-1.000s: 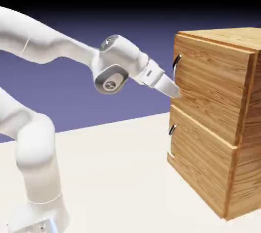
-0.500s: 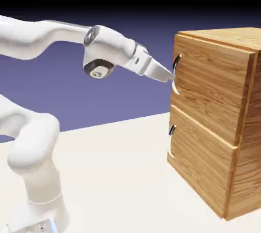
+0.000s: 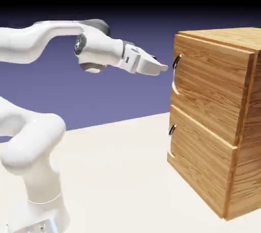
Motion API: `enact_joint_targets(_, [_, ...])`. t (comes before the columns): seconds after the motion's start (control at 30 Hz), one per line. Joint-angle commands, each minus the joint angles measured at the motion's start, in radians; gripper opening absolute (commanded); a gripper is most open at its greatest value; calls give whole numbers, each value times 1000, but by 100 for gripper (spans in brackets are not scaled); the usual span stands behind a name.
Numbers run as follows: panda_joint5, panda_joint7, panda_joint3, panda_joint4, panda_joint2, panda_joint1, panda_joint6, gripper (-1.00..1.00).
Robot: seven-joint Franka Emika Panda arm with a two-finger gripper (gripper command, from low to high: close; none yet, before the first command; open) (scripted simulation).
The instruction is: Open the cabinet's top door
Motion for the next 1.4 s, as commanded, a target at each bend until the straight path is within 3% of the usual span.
enact_joint_targets(0.0, [44,-25,19,4,-12,-16,-5,0])
enact_joint_targets(0.7, [958,-545,425,89,-262,-350,-102,0])
enact_joint_targets(0.93, [988,-550,482,218,-234,-521,-140,0])
enact_joint_targets(0.97, [988,-550,482,218,-234,-521,-140,-100])
enact_joint_targets(1.17, [1070,-767,437,207,-95,-456,-125,-100])
enact_joint_targets(1.37, [1086,-1009,279,93,70,-258,-191,-100])
